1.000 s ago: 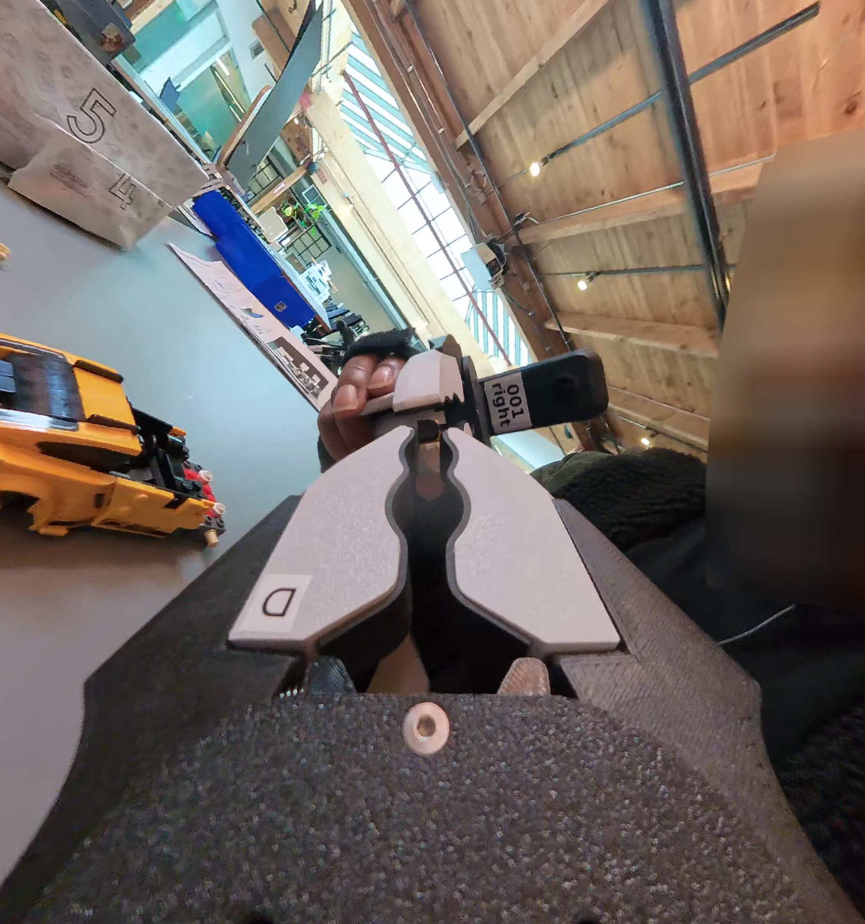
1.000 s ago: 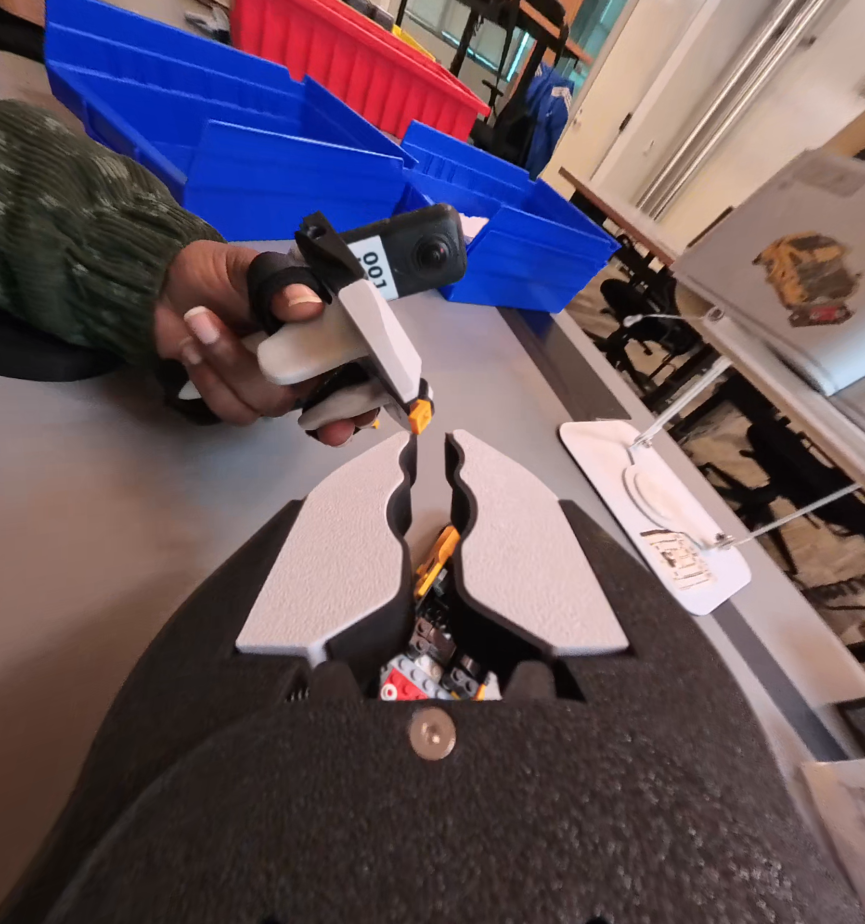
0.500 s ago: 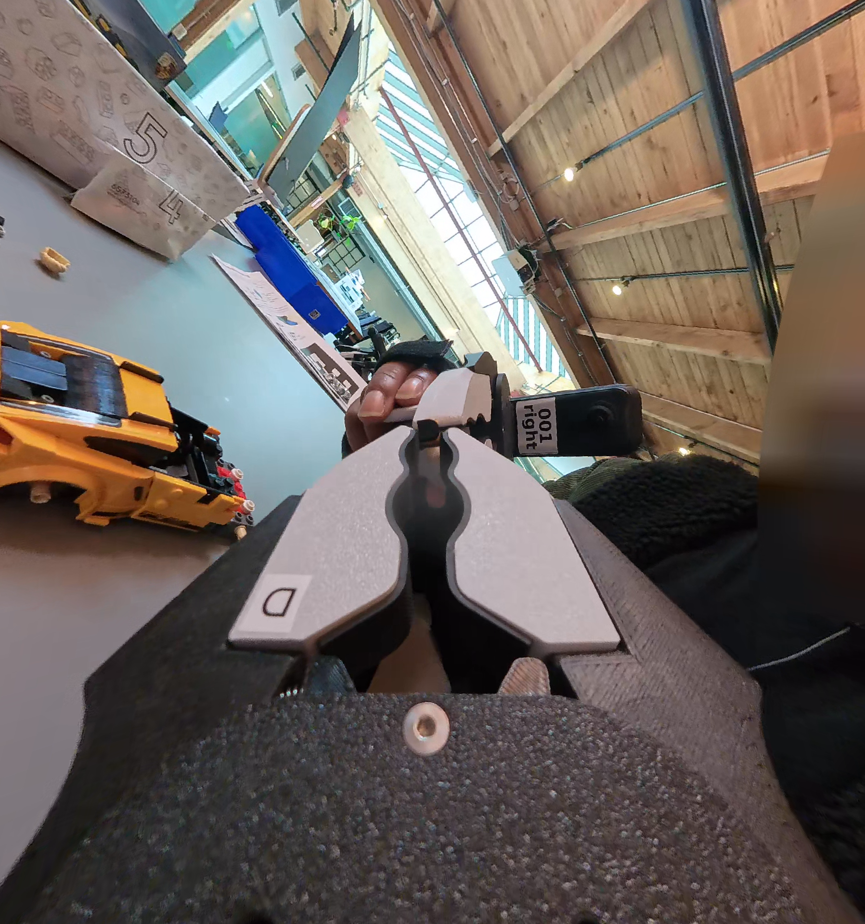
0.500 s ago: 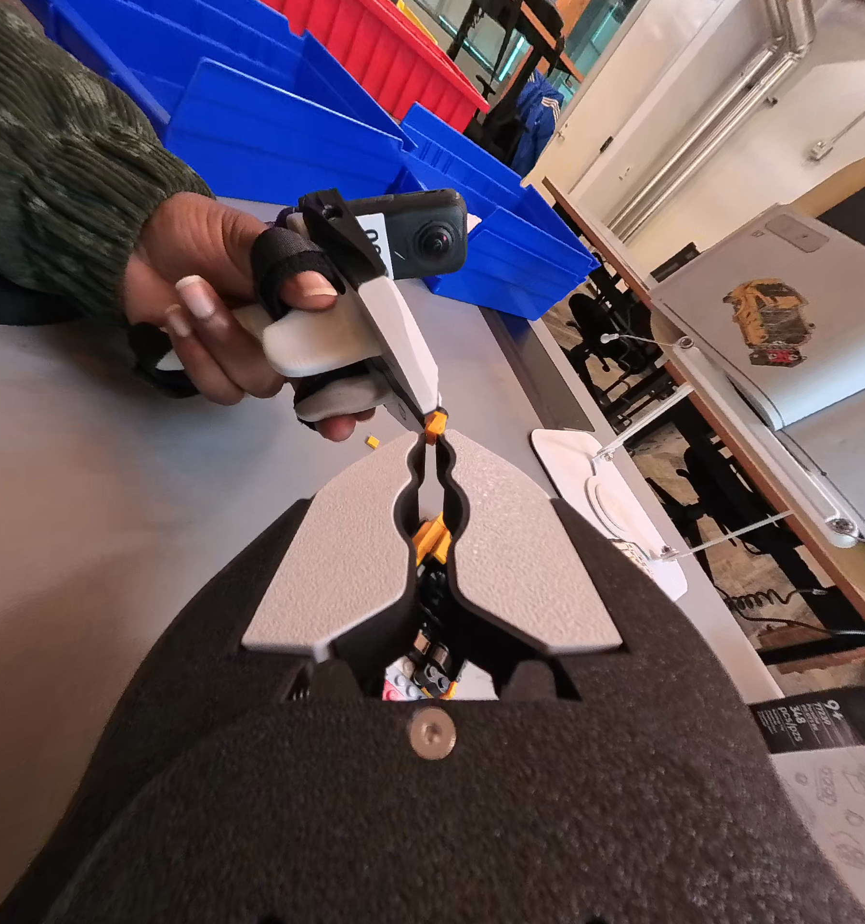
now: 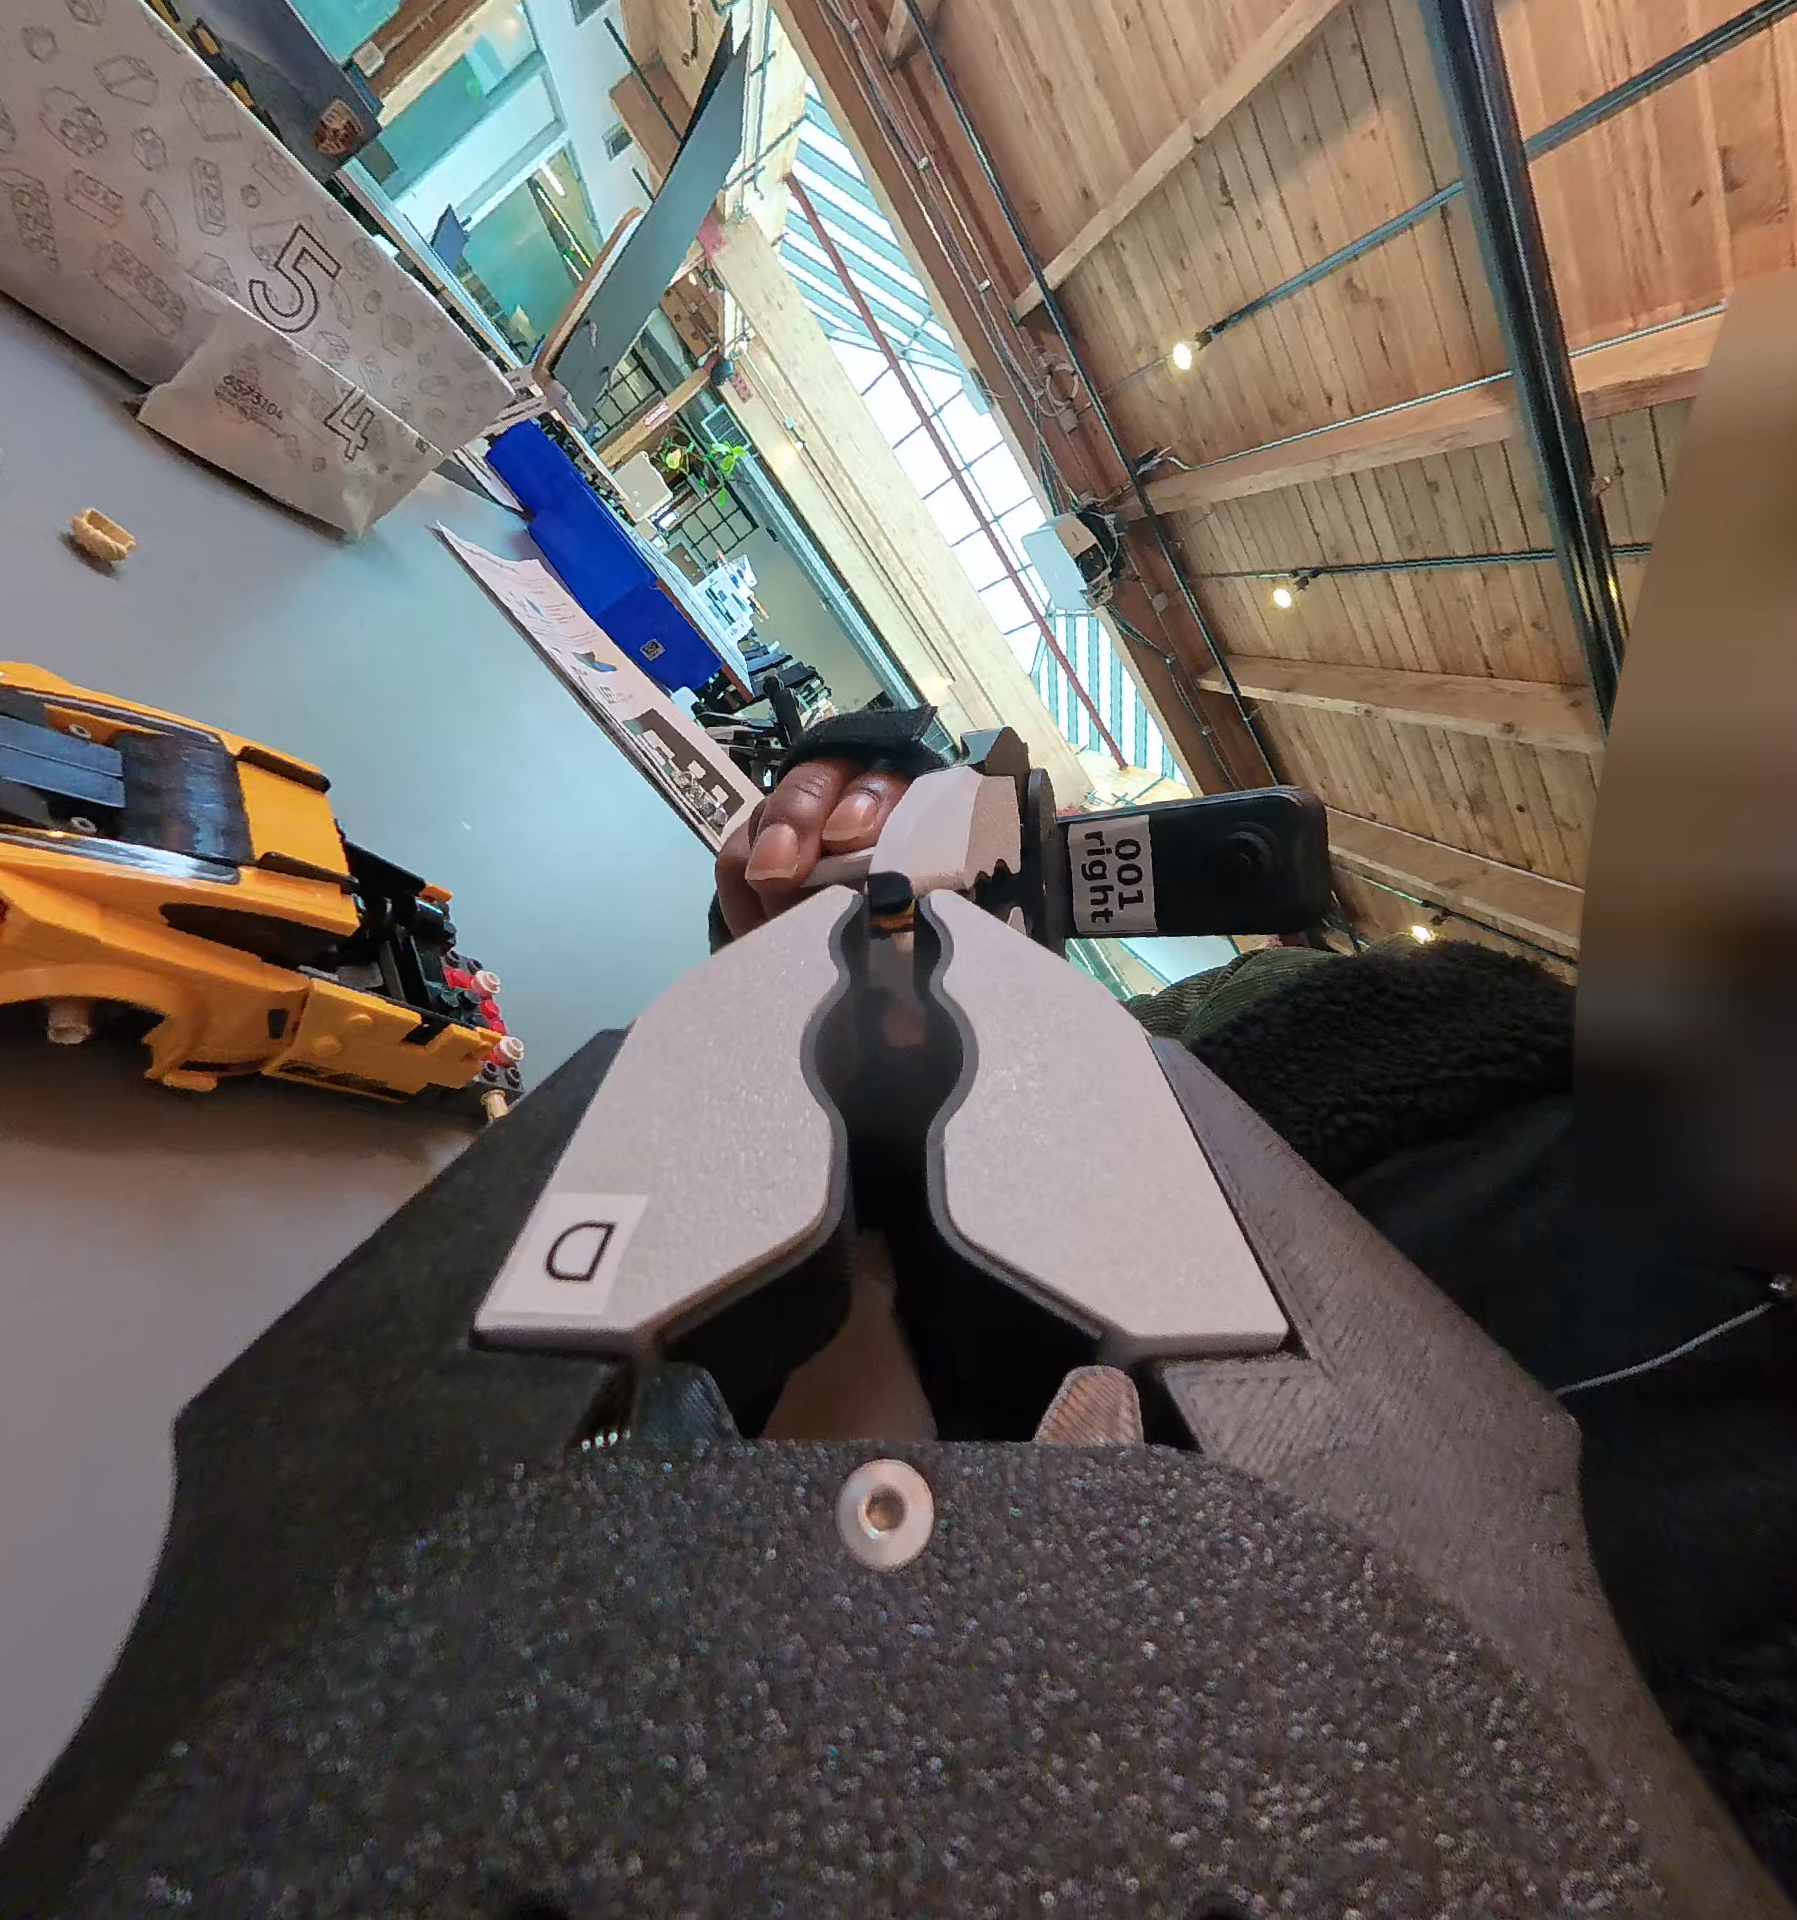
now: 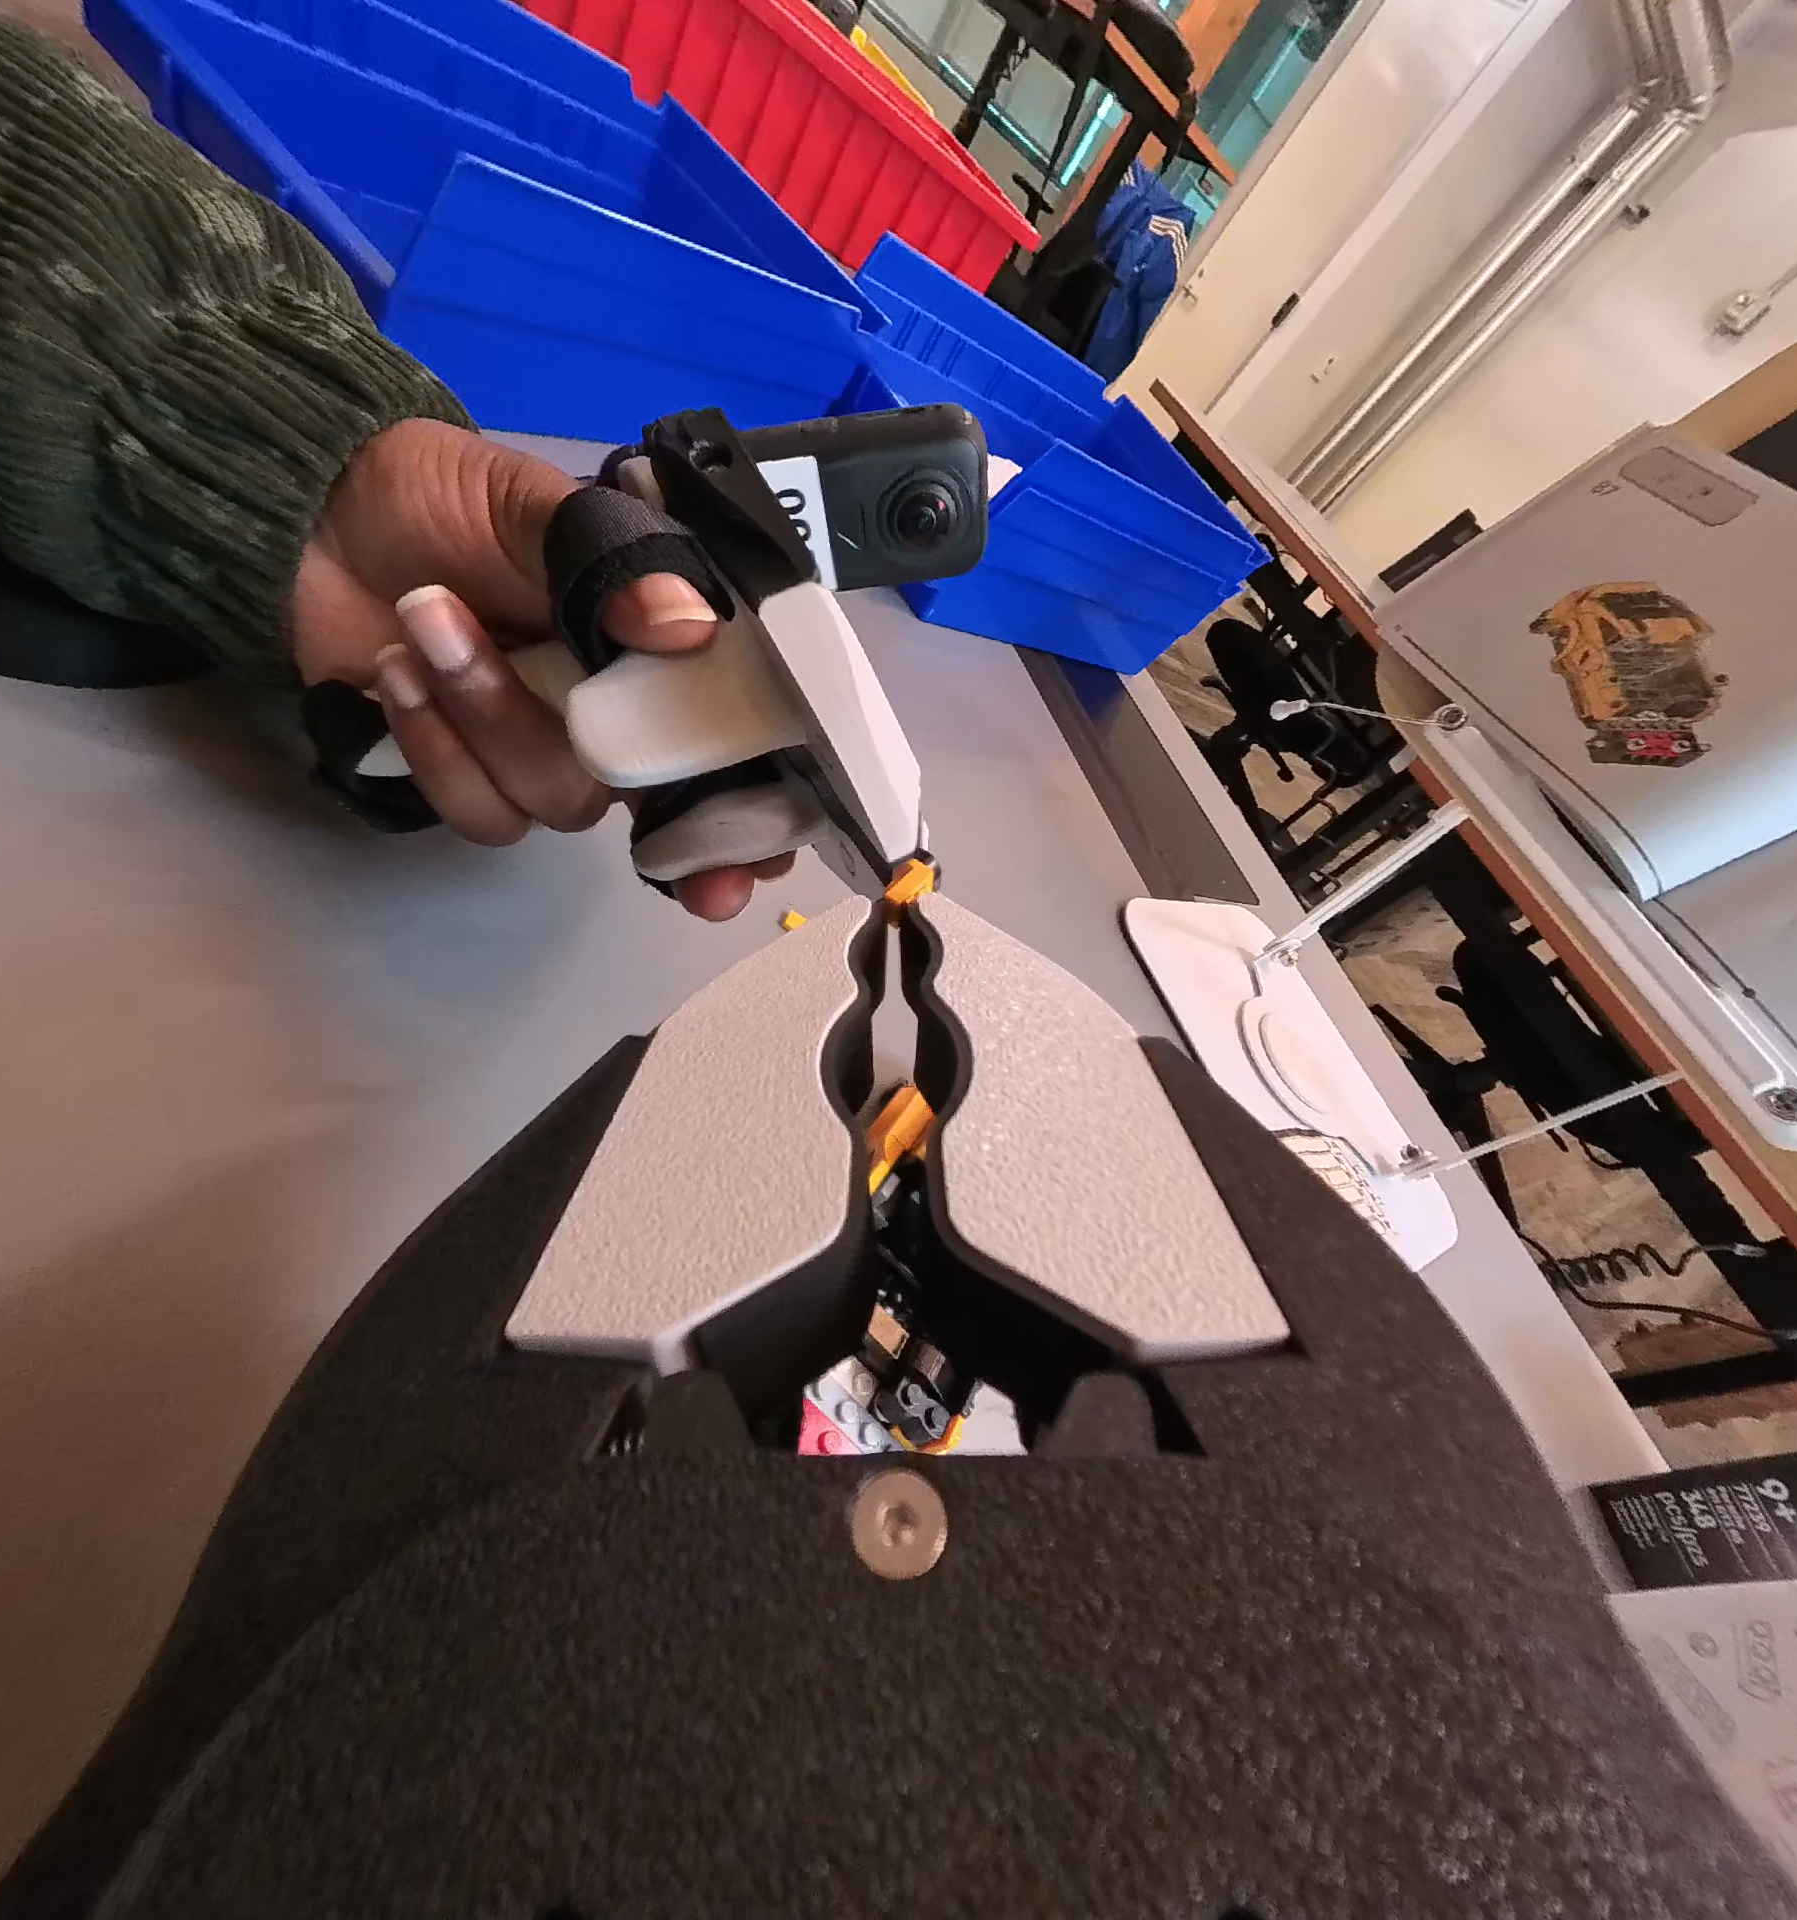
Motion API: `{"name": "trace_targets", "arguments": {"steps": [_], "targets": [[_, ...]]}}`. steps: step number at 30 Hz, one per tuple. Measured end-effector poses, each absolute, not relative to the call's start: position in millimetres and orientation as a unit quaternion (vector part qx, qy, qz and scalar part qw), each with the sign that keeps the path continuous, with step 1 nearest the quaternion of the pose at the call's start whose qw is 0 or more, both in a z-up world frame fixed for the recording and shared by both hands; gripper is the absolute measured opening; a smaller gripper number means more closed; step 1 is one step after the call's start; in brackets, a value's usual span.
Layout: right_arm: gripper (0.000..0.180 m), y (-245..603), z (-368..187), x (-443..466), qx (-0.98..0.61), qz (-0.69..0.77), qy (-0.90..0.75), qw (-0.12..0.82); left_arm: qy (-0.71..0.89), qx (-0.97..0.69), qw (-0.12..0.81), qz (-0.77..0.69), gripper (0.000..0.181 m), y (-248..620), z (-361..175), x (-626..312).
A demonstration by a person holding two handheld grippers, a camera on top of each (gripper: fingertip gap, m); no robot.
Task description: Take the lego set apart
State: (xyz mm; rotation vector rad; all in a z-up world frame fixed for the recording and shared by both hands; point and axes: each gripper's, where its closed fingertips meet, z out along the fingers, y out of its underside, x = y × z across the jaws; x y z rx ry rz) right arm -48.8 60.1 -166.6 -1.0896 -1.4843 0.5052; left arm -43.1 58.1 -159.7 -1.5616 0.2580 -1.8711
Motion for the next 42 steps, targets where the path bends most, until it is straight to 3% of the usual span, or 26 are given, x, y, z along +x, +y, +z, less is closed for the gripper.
{"name": "trace_targets", "arguments": {"steps": [11, 14, 36, 39, 42], "targets": [[0.001, 48.5, -171.2, -44.5, -0.442, 0.233, -0.665, 0.555, 0.129, -0.611, 0.327, -0.709, 0.015, 52.0, -163.3, -40.7], [0.001, 46.1, -173.3, -44.3, -0.437, 0.231, -0.672, 0.552, 0.143, -0.614, 0.319, -0.708, 0.008, 47.3, -164.7, -35.6], [0.000, 39.8, -161.8, -39.8, -0.409, 0.239, -0.675, 0.566, 0.163, -0.607, 0.312, -0.712, 0.008, 40.3, -154.3, -33.9], [0.000, 42.8, -157.3, -33.0, -0.410, 0.240, -0.670, 0.570, 0.091, -0.556, 0.343, -0.752, 0.008, 56.5, -131.9, -64.6], [0.000, 52.7, -148.5, -24.9, -0.422, 0.250, -0.647, 0.583, 0.151, -0.614, 0.415, -0.654, 0.009, 59.8, -142.7, -79.8]]}}
